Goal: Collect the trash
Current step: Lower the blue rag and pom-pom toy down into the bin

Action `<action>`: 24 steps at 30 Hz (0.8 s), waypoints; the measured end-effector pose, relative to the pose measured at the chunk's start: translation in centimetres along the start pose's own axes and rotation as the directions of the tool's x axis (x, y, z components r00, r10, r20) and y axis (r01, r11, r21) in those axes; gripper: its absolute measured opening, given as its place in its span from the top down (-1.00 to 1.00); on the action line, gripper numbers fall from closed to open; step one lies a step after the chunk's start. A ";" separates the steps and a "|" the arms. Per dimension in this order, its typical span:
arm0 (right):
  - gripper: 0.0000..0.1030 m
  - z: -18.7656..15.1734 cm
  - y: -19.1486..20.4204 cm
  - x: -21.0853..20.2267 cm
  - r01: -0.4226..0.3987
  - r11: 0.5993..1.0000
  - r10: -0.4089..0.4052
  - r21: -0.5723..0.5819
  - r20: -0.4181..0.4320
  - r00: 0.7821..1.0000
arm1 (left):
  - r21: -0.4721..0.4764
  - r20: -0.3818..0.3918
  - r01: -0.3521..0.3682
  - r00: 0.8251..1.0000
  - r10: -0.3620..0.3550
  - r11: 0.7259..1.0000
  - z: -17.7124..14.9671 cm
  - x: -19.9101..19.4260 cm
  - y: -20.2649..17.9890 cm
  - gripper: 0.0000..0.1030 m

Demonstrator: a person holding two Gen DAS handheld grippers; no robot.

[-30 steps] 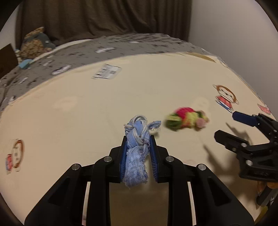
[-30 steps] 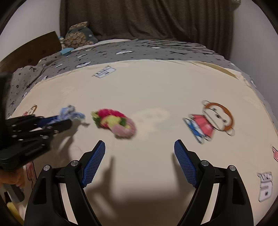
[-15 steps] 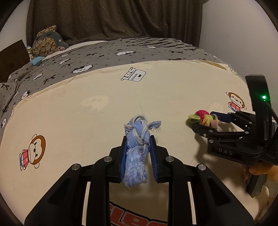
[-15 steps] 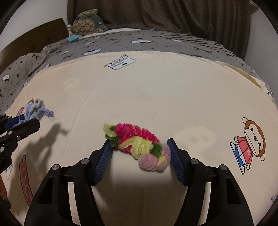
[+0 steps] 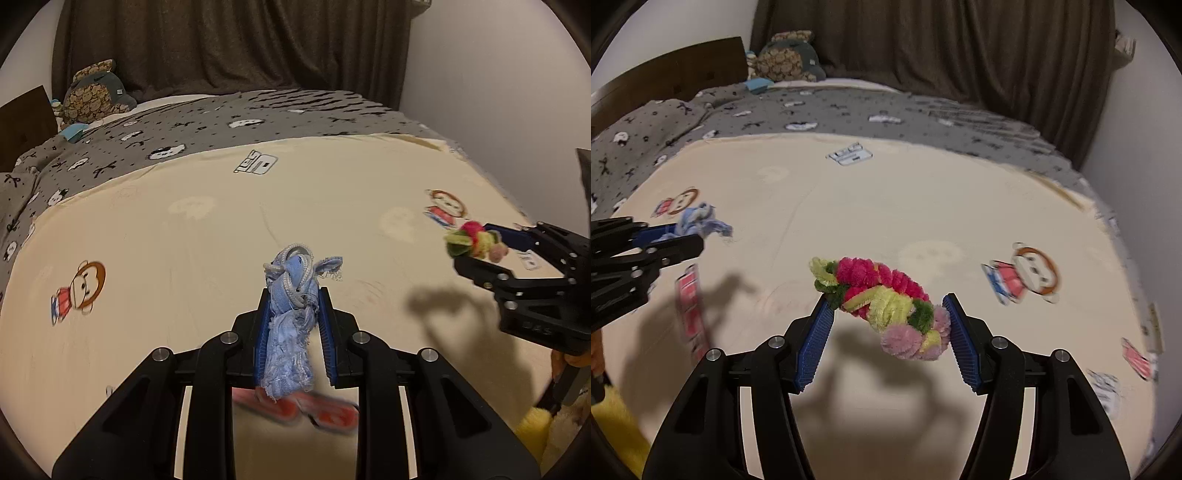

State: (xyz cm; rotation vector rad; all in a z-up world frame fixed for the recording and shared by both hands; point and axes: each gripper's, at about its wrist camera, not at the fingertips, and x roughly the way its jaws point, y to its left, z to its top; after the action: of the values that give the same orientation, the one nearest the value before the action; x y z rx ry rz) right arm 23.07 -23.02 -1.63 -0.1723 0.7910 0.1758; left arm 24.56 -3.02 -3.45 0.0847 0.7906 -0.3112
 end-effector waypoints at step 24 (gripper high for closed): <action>-0.21 -22.3 6.2 -13.9 -0.169 0.980 0.168 0.102 0.018 0.986 | 0.065 -0.025 0.167 0.986 -0.166 0.984 -23.2 -12.6 -6.2 0.55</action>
State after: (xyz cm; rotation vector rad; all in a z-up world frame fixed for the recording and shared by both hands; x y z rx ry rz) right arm -3.26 -23.15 -7.53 -0.0062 0.8036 0.2955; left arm -1.55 -1.48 -10.51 0.0843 0.8083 -0.4957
